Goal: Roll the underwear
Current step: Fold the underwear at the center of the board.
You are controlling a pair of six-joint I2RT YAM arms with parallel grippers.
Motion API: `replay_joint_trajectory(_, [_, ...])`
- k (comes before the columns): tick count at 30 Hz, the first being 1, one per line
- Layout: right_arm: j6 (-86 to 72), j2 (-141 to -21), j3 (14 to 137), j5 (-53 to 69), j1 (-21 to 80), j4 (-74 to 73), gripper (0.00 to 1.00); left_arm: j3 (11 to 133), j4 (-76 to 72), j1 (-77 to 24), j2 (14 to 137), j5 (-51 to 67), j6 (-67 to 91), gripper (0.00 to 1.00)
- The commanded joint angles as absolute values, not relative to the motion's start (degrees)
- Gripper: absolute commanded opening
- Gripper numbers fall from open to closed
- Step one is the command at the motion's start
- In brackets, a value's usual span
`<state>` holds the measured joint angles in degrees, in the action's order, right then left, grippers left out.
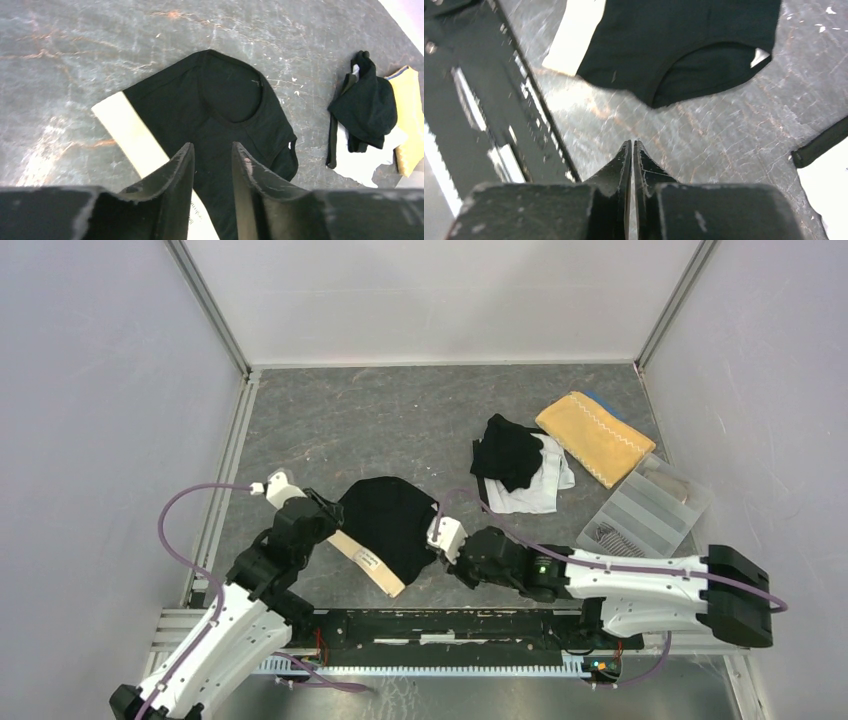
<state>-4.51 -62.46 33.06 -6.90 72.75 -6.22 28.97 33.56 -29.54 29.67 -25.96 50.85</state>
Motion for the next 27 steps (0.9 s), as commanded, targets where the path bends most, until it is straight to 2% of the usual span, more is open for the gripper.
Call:
replay_joint_trajectory(1, [-9.3,-70.8,40.7,-16.5,72.4,-0.4,0.04,28.4,21.2,-29.3,36.0,-20.4,47.6,0.31])
replay_joint_trajectory(4, [-8.9,-77.2,44.6,-16.8,69.8,1.9,0.00,27.2,18.0,-29.3,42.6,-18.3,48.0,0.13])
replay_joint_trajectory(7, [-6.7,-81.9,47.6,-10.5,66.0,4.2,0.00,25.5,15.5,-29.3,47.0,-17.0,48.3,0.02])
replay_joint_trajectory(16, [-0.5,-94.7,55.3,2.8,59.8,8.0,0.00,20.8,9.4,-29.3,52.3,-18.1,49.3,0.02])
replay_joint_trajectory(22, [1.4,-102.5,60.6,2.3,57.4,5.4,0.00,21.6,9.6,-29.3,55.8,-19.4,49.0,0.02])
replay_joint_trajectory(27, [1.1,-105.7,59.7,2.1,56.7,4.2,0.00,21.7,10.2,-29.3,56.1,-20.6,48.6,0.02])
